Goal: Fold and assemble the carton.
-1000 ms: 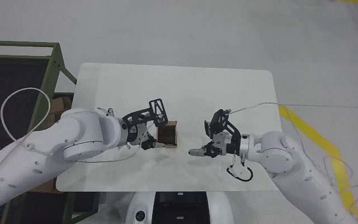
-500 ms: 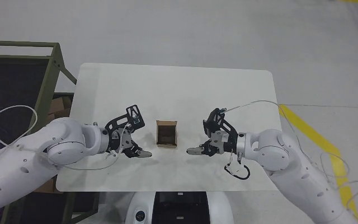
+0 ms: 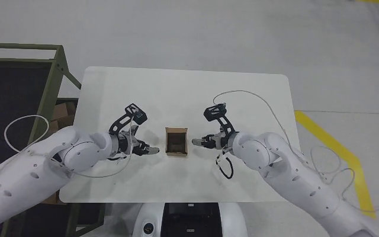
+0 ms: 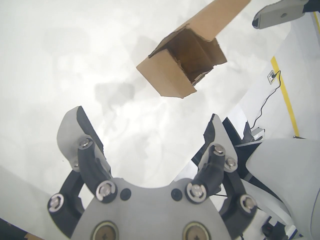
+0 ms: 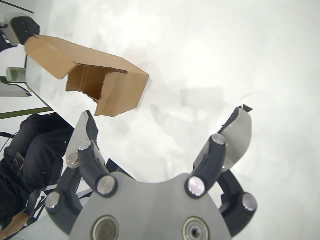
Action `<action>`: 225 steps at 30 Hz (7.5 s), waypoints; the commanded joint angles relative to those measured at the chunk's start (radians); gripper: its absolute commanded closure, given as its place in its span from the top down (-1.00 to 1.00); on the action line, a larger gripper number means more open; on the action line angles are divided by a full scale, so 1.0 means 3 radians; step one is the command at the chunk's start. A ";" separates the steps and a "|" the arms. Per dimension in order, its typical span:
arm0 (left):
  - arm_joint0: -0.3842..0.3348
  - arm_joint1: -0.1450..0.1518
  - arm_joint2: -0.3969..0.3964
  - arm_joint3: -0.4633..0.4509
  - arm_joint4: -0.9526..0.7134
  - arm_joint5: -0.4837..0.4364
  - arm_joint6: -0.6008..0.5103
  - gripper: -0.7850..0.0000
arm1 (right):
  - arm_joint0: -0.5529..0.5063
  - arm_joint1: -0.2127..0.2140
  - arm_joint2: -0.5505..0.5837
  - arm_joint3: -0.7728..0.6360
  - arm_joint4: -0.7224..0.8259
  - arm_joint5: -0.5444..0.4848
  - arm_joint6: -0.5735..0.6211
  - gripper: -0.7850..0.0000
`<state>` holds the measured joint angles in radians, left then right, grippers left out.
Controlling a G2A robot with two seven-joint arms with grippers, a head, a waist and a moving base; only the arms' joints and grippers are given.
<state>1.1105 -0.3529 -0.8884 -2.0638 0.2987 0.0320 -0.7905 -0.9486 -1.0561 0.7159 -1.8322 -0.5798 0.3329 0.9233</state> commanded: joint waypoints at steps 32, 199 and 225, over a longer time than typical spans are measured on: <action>-0.0753 -0.0821 0.0704 0.0573 0.0471 0.0505 -0.0446 1.00 | 0.0500 -0.0417 -0.0501 0.0471 -0.0273 0.0199 0.0404 1.00; 0.1075 -0.1201 -0.1126 0.0130 0.1500 -0.0463 0.0496 1.00 | -0.1201 -0.0846 0.0658 -0.0581 -0.1854 -0.0346 0.0002 1.00; 0.0967 -0.1323 -0.0815 0.0116 0.1962 -0.0700 0.0154 1.00 | -0.1147 -0.0875 0.0547 -0.0572 -0.2294 -0.0380 0.0587 1.00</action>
<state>1.4088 -0.7469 -1.1402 -2.0349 0.8888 -0.1777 -0.7403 -1.2844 -1.3200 0.8758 -1.9981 -1.2674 0.2241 1.1001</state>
